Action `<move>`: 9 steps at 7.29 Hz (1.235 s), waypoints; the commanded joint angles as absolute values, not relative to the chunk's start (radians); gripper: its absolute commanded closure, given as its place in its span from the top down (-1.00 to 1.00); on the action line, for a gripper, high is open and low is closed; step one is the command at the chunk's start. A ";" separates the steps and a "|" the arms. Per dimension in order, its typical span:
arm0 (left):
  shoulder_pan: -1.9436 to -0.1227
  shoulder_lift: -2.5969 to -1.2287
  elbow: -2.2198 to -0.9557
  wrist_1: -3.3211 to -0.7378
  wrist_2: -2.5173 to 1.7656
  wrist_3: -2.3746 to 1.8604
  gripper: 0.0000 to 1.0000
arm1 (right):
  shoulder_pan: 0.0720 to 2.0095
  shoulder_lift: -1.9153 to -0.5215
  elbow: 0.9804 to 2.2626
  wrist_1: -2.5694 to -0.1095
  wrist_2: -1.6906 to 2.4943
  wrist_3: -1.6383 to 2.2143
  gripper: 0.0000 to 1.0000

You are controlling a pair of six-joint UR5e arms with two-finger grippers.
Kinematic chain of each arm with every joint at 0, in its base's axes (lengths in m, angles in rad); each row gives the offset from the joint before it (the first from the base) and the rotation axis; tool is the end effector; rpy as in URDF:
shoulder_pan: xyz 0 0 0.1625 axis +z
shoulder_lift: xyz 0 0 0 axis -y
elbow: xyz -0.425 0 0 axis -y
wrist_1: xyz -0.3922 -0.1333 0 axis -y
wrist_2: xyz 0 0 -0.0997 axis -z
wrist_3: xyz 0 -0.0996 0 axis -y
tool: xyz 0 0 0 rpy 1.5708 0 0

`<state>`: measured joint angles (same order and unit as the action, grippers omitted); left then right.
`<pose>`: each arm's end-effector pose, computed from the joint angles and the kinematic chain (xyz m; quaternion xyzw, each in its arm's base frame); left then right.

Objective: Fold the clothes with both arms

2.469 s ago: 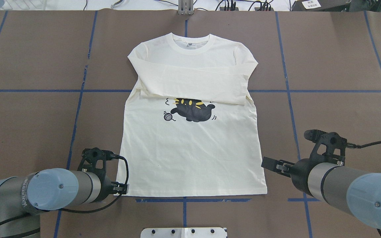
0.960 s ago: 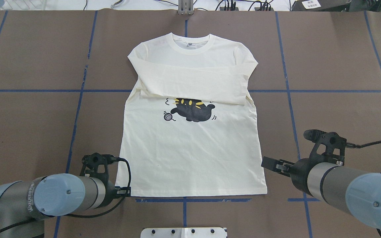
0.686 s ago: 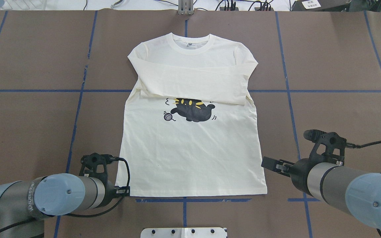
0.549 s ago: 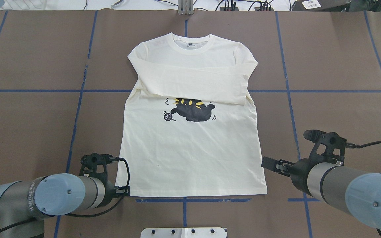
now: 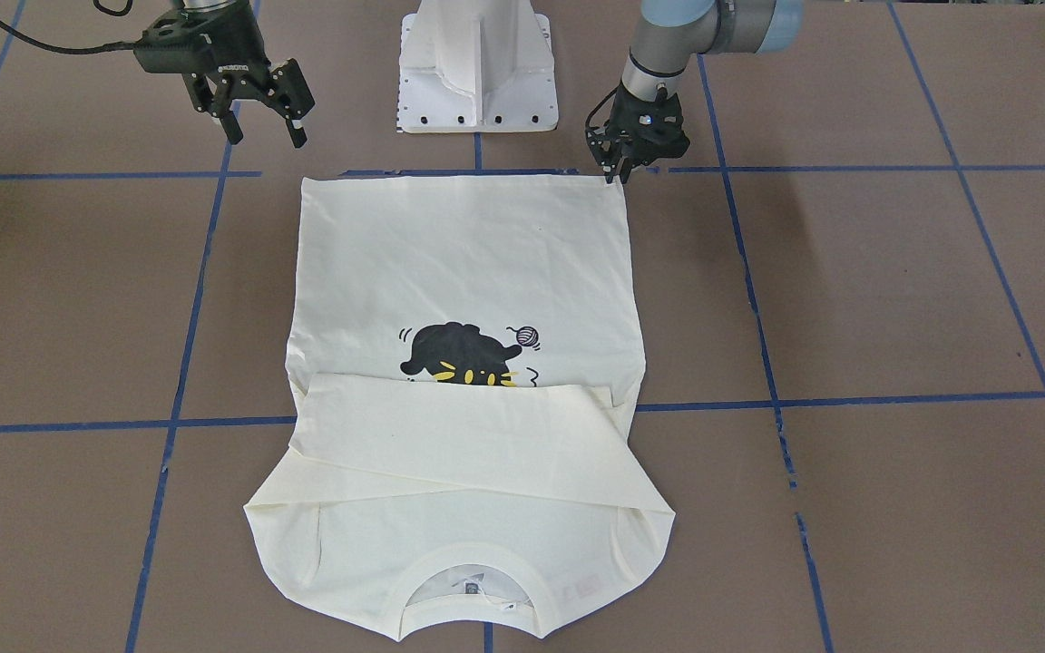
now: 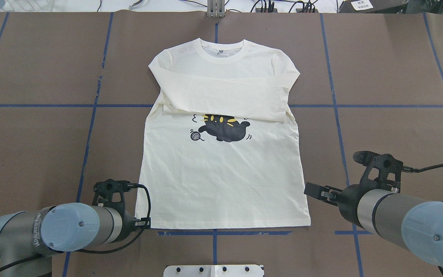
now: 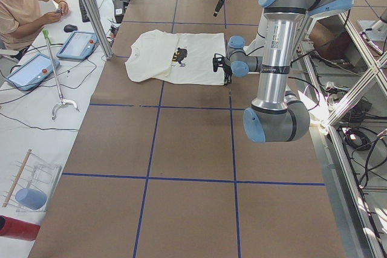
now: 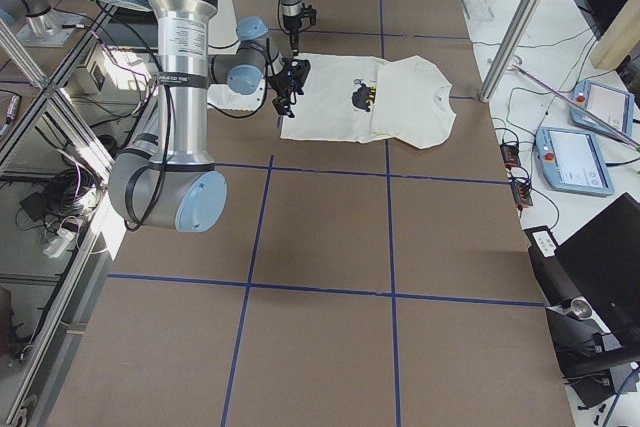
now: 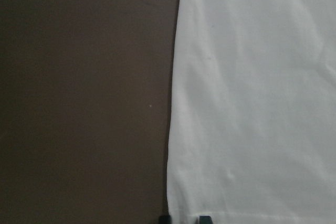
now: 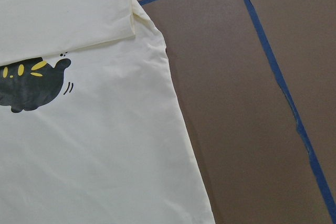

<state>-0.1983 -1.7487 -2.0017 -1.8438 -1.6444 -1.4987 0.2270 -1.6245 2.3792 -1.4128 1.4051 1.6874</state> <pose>0.5017 -0.2293 0.3427 0.0245 0.4271 -0.0413 0.9029 -0.3576 -0.2363 0.2994 0.0984 -0.4344 0.1889 0.8752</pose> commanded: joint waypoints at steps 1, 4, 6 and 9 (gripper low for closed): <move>-0.198 -1.747 -2.003 -1.844 -1.644 -1.502 -1.00 | 0.227 -1.624 2.379 -1.413 1.405 1.687 1.00; -0.207 -1.749 -2.017 -1.844 -1.631 -1.500 -1.00 | 0.227 -1.626 2.378 -1.413 1.405 1.687 1.00; -0.242 -1.749 -2.029 -1.844 -1.629 -1.493 -1.00 | 0.226 -1.652 2.359 -1.349 1.393 1.692 1.00; -0.249 -1.747 -2.039 -1.842 -1.609 -1.493 -1.00 | 0.224 -1.681 2.327 -1.270 1.382 1.695 1.00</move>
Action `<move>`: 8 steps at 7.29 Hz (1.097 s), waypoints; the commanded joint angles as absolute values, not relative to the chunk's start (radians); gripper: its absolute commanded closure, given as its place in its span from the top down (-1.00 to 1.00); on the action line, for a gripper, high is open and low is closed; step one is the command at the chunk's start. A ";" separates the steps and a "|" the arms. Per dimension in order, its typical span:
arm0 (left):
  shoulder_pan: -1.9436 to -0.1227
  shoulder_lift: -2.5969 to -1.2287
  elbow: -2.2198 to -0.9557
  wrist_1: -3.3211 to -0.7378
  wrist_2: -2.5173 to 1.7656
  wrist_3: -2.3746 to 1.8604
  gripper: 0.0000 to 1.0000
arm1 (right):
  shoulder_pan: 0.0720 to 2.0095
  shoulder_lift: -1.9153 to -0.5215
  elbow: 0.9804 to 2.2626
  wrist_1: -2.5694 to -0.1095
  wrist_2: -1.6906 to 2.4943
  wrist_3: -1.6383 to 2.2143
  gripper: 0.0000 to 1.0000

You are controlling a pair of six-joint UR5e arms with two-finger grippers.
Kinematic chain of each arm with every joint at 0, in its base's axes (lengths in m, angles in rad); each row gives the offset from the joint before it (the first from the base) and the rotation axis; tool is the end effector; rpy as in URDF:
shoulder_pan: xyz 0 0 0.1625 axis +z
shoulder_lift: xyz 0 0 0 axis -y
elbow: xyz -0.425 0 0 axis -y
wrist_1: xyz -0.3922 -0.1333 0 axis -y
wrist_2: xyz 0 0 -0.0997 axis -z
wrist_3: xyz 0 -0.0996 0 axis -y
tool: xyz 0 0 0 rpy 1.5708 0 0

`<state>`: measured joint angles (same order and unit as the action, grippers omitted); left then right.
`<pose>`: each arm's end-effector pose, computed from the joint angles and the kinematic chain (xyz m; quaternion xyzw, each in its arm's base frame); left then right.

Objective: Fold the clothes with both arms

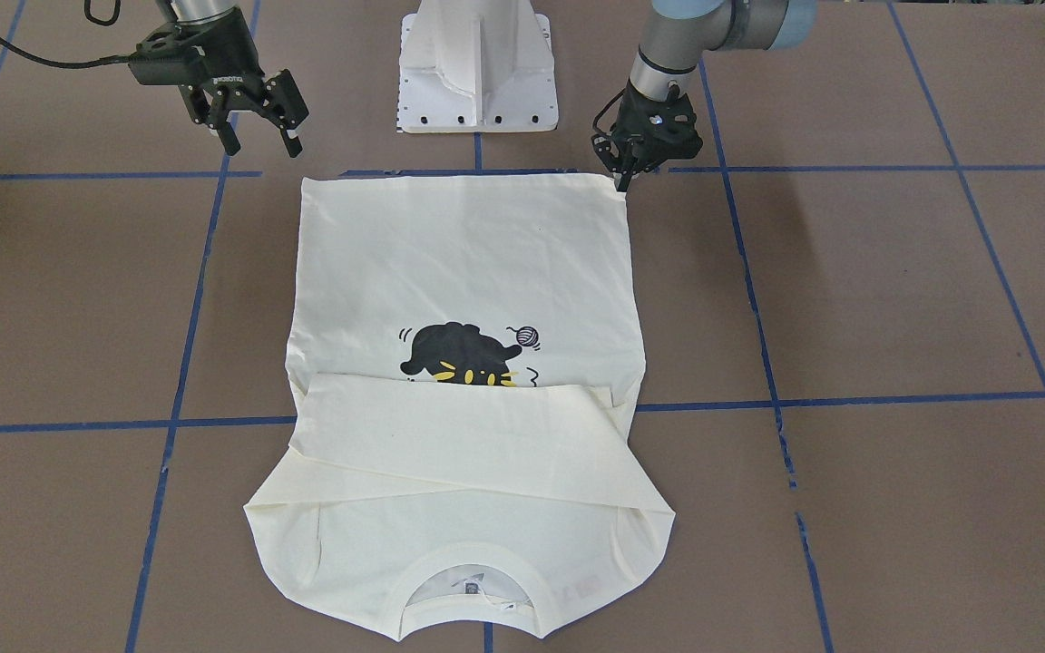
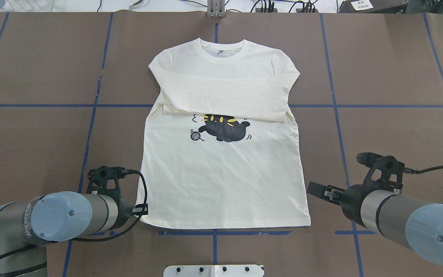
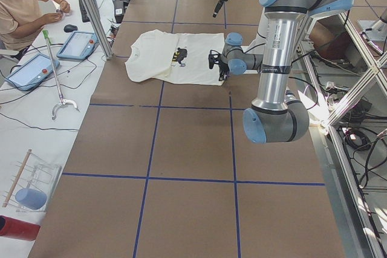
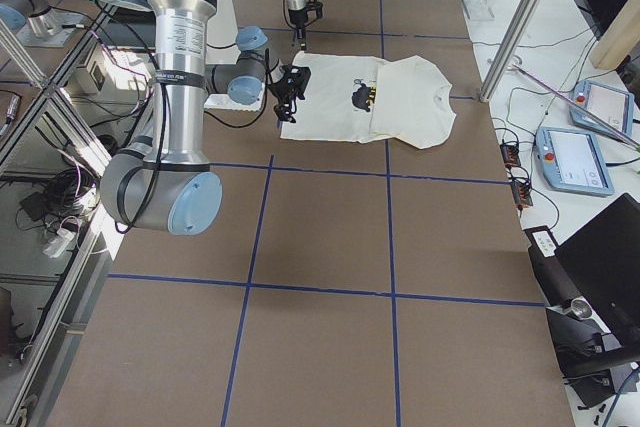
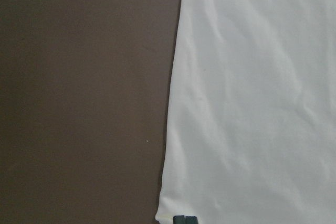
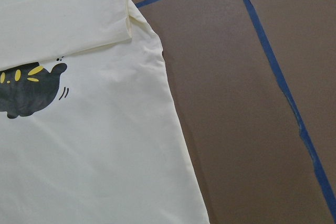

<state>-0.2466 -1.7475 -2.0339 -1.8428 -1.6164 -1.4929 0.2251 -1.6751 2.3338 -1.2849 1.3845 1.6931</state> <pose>0.4816 -0.2540 0.3288 0.0509 0.4377 -0.0656 0.8953 -0.3596 -0.2380 0.3217 0.1060 -0.4481 0.1949 0.8660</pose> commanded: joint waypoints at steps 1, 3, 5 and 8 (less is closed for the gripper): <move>-0.249 -1.749 -2.042 -1.844 -1.606 -1.493 -1.00 | 0.221 -1.675 2.306 -1.270 1.376 1.728 0.91; -0.247 -1.749 -2.043 -1.844 -1.591 -1.494 -1.00 | 0.216 -1.622 2.225 -1.270 1.330 1.778 0.60; -0.247 -1.747 -2.046 -1.844 -1.577 -1.494 -1.00 | 0.174 -1.602 2.175 -1.270 1.292 1.779 0.55; -0.241 -1.747 -2.048 -1.842 -1.560 -1.496 -1.00 | 0.088 -1.601 2.134 -1.270 1.239 1.781 0.25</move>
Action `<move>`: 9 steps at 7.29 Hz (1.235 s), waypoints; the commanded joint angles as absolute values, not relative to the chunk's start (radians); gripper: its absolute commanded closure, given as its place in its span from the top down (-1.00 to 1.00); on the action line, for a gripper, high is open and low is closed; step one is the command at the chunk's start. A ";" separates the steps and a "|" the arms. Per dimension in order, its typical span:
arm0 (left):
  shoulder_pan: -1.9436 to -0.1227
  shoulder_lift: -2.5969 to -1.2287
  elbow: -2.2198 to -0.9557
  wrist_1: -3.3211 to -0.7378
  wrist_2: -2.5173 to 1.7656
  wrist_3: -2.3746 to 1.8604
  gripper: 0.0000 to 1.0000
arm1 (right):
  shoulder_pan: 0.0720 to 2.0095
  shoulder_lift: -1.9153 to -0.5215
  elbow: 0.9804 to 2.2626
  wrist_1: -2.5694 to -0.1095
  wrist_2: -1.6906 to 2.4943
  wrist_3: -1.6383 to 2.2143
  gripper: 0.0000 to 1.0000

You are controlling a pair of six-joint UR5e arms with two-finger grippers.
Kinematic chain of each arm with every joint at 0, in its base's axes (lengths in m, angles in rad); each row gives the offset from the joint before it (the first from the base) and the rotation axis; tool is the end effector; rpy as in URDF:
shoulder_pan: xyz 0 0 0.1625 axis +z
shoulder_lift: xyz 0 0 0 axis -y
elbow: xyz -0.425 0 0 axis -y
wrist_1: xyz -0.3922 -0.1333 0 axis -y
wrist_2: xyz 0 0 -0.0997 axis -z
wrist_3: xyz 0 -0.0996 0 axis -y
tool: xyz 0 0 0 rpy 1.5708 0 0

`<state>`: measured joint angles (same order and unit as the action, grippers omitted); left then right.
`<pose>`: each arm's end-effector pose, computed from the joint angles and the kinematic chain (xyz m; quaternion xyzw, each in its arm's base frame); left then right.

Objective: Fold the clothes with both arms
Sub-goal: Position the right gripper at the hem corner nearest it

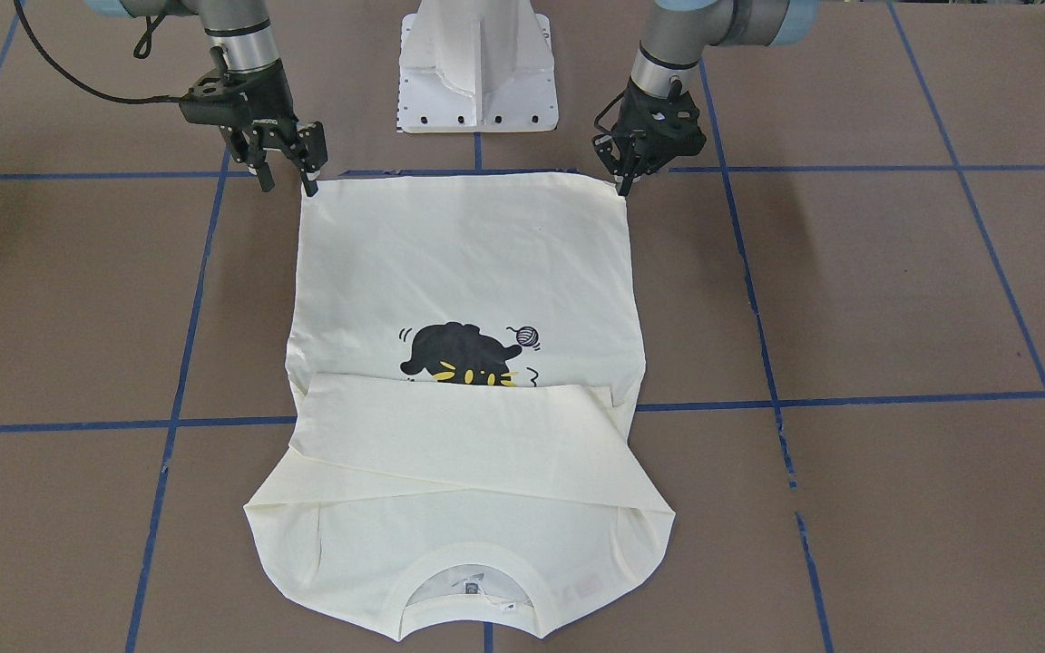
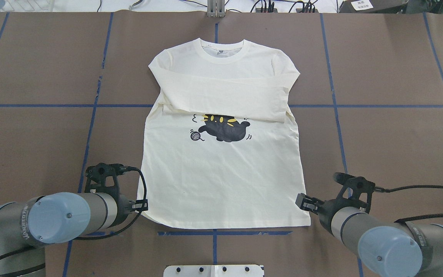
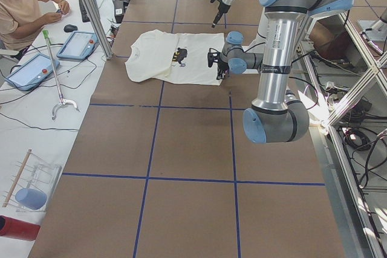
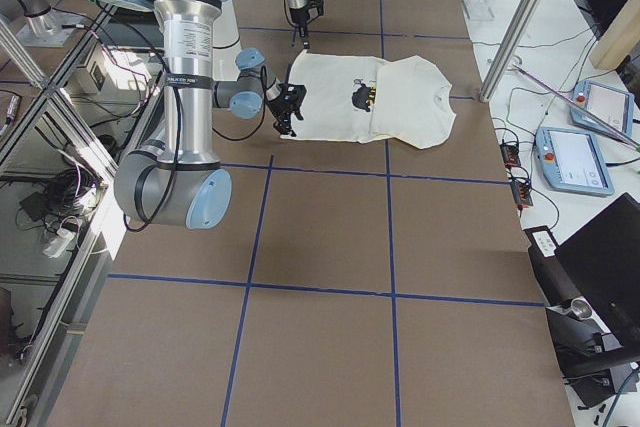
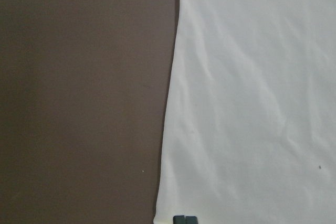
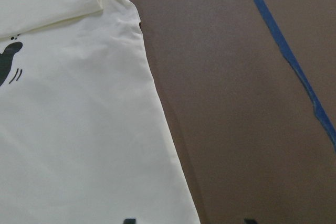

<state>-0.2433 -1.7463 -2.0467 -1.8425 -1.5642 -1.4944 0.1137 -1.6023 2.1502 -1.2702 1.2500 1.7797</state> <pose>0.4779 -0.2567 0.3238 0.0738 0.4392 -0.0761 0.8921 -0.4366 -0.2156 0.3707 0.1261 -0.4128 0.2094 0.8774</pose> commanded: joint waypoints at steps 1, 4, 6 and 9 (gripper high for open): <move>-0.241 -1.747 -2.048 -1.842 -1.560 -1.496 -1.00 | 0.074 -1.601 2.122 -1.270 1.230 1.798 0.22; -0.241 -1.747 -2.048 -1.842 -1.560 -1.496 -1.00 | 0.035 -1.601 2.117 -1.270 1.212 1.821 0.09; -0.241 -1.746 -2.048 -1.842 -1.560 -1.496 -1.00 | 0.019 -1.601 2.115 -1.275 1.207 1.821 0.02; -0.242 -1.746 -2.049 -1.842 -1.560 -1.497 -1.00 | 0.009 -1.601 2.106 -1.275 1.207 1.822 -0.13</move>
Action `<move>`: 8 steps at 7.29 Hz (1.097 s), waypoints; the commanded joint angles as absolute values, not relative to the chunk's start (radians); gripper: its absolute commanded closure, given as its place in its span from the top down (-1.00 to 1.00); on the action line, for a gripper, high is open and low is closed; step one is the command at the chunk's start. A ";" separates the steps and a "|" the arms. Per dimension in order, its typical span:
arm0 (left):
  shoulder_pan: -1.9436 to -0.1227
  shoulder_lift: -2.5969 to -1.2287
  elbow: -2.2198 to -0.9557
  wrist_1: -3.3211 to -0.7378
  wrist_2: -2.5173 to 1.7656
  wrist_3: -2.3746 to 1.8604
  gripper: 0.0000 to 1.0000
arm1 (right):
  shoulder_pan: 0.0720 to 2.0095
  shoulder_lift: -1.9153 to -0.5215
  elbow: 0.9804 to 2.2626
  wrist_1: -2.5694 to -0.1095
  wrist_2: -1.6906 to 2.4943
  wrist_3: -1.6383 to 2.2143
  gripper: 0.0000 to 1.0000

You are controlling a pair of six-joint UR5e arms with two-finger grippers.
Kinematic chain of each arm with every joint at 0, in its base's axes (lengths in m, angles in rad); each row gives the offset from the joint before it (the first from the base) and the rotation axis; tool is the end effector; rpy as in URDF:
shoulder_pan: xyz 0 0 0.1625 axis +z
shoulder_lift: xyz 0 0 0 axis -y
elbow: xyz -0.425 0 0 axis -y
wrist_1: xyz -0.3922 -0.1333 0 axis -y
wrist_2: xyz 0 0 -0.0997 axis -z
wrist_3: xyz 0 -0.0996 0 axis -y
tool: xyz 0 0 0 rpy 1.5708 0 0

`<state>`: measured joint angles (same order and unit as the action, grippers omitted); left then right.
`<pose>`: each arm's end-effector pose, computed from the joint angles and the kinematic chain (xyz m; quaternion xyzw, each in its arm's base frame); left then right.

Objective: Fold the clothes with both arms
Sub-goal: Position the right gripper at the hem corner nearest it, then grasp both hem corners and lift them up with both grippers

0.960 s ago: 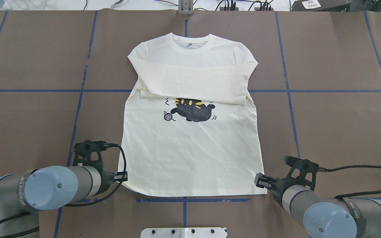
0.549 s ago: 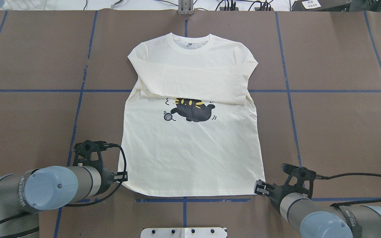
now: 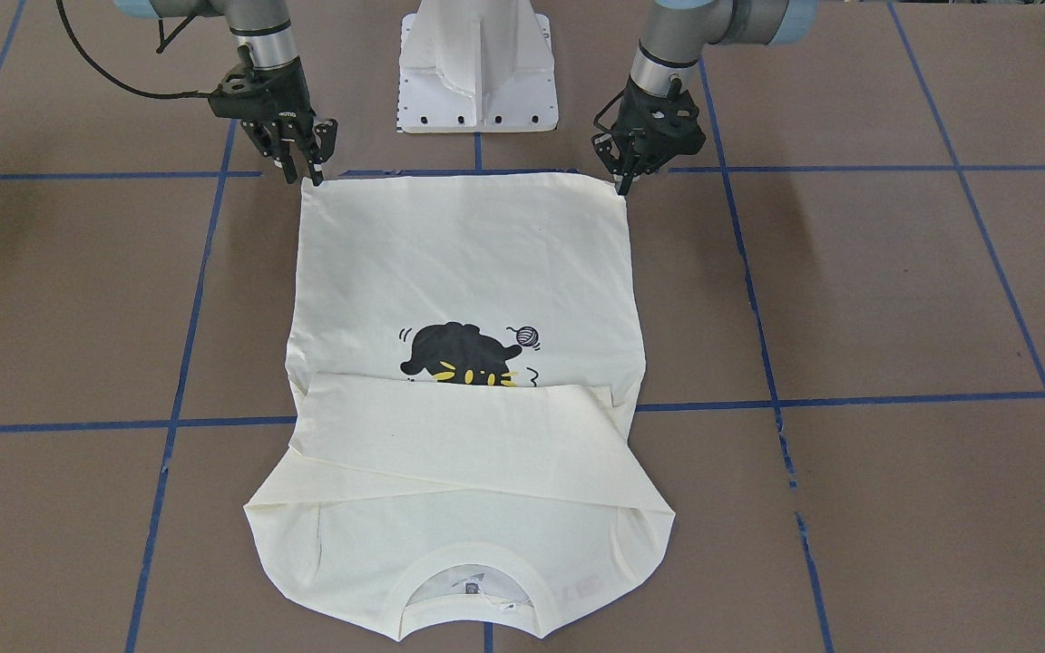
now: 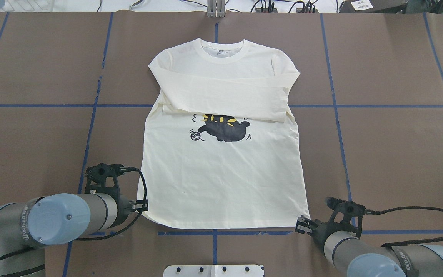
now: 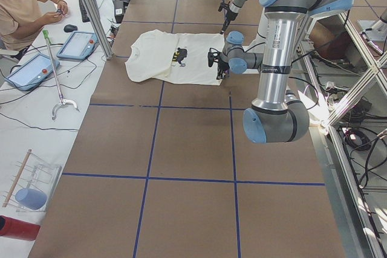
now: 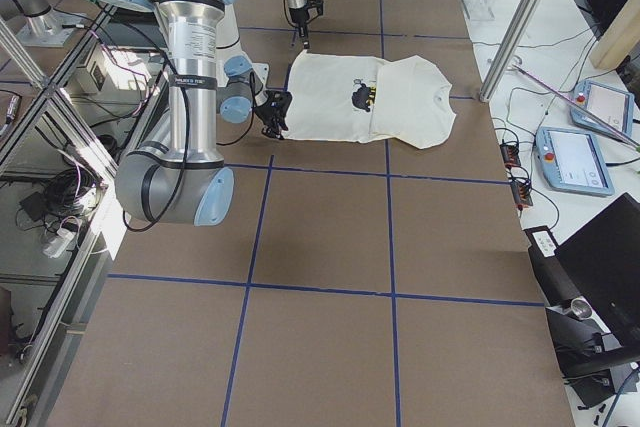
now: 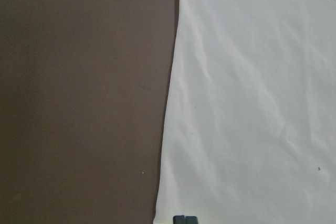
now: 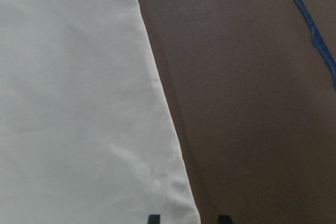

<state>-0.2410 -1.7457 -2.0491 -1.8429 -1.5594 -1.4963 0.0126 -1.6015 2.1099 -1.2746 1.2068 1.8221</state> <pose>0.4777 -0.2558 0.3229 0.0752 0.4400 -0.0769 0.8915 -0.4636 -0.1746 0.3891 0.1195 -0.4022 0.1893 0.8878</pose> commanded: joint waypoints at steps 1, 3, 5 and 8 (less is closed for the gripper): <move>-0.242 -1.744 -2.048 -1.842 -1.559 -1.497 -1.00 | 0.008 -1.601 2.105 -1.278 1.207 1.822 -0.21; -0.242 -1.744 -2.049 -1.844 -1.560 -1.499 -1.00 | 0.008 -1.598 2.106 -1.278 1.207 1.821 -0.70; -0.242 -1.744 -2.049 -1.842 -1.560 -1.500 -1.00 | 0.006 -1.597 2.106 -1.285 1.209 1.818 -1.00; -0.244 -1.746 -2.075 -1.833 -1.563 -1.496 -1.00 | 0.018 -1.598 2.205 -1.406 1.232 1.809 -1.00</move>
